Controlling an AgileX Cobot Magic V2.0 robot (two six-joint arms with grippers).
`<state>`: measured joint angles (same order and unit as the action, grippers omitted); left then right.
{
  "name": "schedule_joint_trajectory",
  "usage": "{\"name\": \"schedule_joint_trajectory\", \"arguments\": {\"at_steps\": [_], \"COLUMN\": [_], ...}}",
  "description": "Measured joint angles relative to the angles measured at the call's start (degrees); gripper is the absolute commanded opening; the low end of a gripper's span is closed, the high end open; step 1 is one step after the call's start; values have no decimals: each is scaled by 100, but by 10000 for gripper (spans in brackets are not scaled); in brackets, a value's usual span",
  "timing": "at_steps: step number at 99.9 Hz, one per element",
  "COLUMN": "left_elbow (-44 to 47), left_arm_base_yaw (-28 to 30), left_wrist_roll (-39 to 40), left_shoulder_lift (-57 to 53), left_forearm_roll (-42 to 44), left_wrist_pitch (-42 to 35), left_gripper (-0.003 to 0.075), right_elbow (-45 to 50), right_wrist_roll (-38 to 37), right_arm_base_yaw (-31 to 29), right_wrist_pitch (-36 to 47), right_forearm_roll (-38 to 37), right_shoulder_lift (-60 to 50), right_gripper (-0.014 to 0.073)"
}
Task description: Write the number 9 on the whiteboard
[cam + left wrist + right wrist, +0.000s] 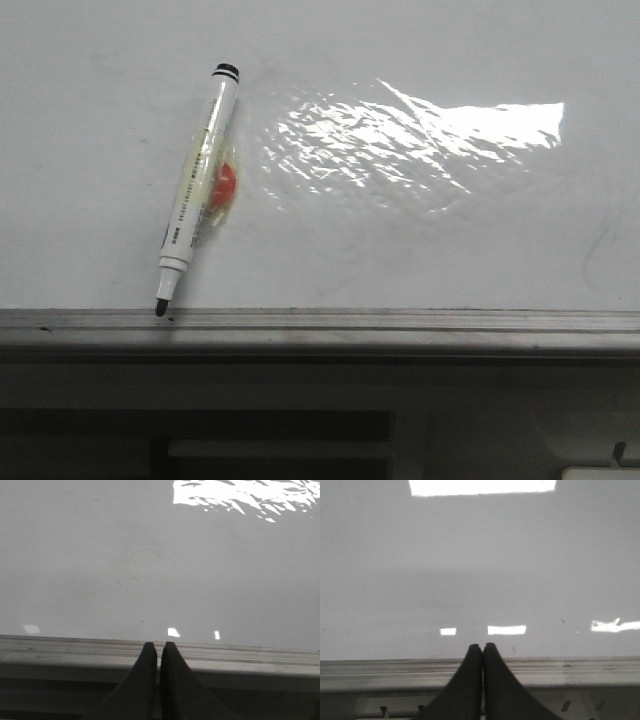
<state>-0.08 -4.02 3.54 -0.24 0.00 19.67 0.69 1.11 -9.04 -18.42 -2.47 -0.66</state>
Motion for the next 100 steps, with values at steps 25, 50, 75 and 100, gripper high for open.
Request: {"name": "schedule_joint_trajectory", "arguments": {"at_steps": [25,50,75,100], "left_elbow": [0,8,8,0], "left_arm_base_yaw": [0,0,0,0], "left_wrist_roll": [0,0,0,0], "left_shoulder_lift": [0,0,0,0], "left_forearm_roll": [205,710,734,454], "left_wrist_pitch": [-76,-658,-1182,-1909], "left_gripper": [-20,-20,-20,-21], "right_elbow": [0,0,0,0], "right_wrist_roll": [0,0,-12,-12], "right_arm_base_yaw": [0,0,0,0], "right_wrist_pitch": [309,1257,1378,1041], "right_forearm_roll": [112,1034,1192,1205], "right_shoulder_lift": [0,0,0,0], "right_gripper": [-61,-61,-61,-61]}}
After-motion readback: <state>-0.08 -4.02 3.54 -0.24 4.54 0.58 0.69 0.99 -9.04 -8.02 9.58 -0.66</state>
